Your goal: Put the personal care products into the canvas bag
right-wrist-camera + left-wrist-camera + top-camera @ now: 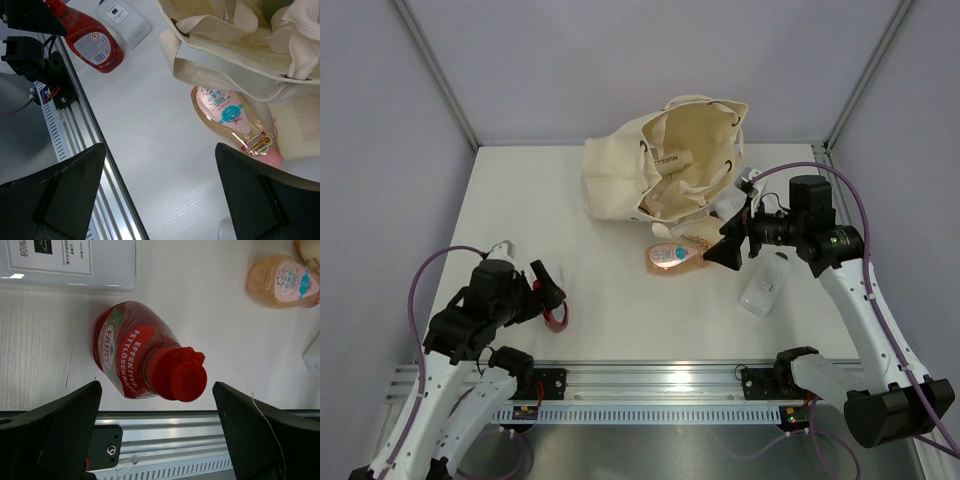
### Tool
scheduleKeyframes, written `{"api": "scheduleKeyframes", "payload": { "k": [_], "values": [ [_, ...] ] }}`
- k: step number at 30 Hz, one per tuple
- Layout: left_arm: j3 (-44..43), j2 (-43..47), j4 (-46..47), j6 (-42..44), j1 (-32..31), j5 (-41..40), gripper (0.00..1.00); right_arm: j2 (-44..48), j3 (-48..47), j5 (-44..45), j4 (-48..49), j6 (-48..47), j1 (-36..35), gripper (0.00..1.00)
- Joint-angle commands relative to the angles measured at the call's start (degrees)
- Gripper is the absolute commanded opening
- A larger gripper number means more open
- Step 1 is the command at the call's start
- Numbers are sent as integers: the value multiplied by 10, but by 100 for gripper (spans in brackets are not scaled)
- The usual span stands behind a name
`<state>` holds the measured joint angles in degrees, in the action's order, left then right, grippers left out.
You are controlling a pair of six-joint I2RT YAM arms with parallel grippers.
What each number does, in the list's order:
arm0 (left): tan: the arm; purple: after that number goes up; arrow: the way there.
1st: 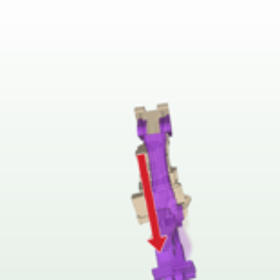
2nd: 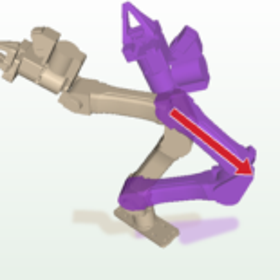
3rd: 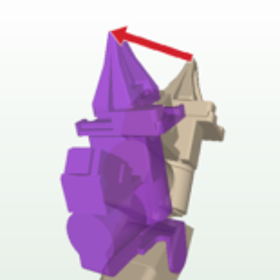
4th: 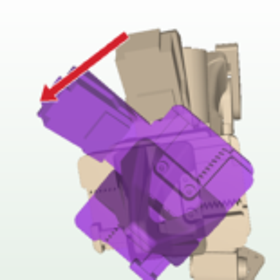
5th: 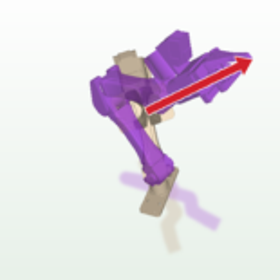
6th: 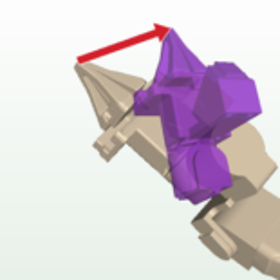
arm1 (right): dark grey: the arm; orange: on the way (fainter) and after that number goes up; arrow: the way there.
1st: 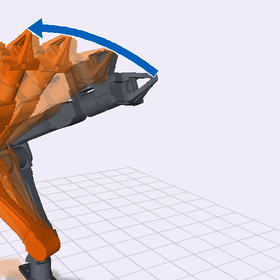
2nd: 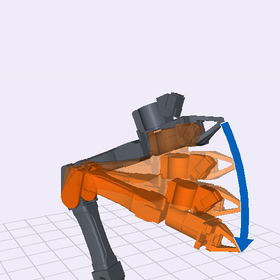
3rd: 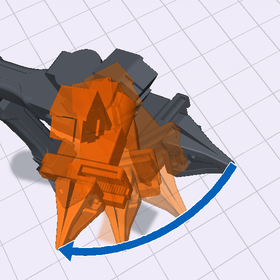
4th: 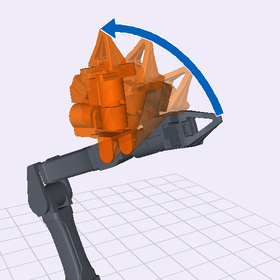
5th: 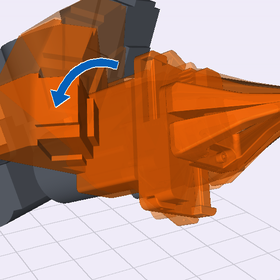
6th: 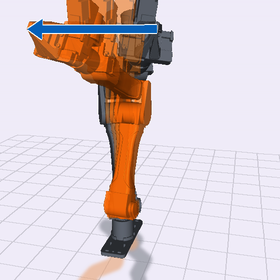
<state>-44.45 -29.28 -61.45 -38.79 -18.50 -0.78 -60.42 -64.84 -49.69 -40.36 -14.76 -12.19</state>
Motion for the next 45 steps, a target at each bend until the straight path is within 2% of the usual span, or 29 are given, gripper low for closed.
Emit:
{"api": "scheduleKeyframes", "payload": {
  "k": [1,5,12,14,15,16,18,19,20,22,27,28,31,32,34,41,42,45],
  "values": [
    [14,-17,52,-35,-43,-71,99,8,6,-25,34,7,10,99],
    [26,-49,84,-52,-79,-155,98,9,9,-32,39,8,15,100],
    [76,-67,169,-56,-123,-254,78,28,32,-38,48,6,22,99],
    [82,-67,185,-52,-131,-265,68,31,38,-41,56,8,25,99],
    [88,-66,191,-46,-135,-266,60,31,40,-45,58,8,26,100],
    [88,-61,199,-42,-138,-269,41,32,41,-46,61,10,27,99],
    [86,-52,207,-24,-153,-273,22,34,44,-51,62,10,31,99],
    [82,-45,211,-16,-159,-276,7,36,45,-51,64,11,31,99],
    [77,-29,215,-6,-169,-276,2,39,47,-52,66,11,32,100],
    [60,-12,233,30,-178,-267,0,43,53,-52,70,10,34,99],
    [5,7,291,91,-187,-126,0,58,66,-54,78,7,41,100],
    [-24,-1,311,91,-187,-78,0,59,67,-53,81,7,44,99],
    [-77,-55,350,89,-189,-8,0,69,74,-52,89,7,54,100],
    [-119,-73,356,84,-193,25,0,72,76,-51,90,8,58,100],
    [-170,-133,376,77,-205,53,0,72,85,-51,95,9,66,100],
    [-453,-340,376,117,-312,41,0,69,104,-52,106,7,86,99],
    [-513,-367,375,134,-316,38,0,67,104,-53,108,7,88,100],
    [-612,-466,386,173,-318,11,0,62,106,-62,118,11,103,100]
  ]
}}
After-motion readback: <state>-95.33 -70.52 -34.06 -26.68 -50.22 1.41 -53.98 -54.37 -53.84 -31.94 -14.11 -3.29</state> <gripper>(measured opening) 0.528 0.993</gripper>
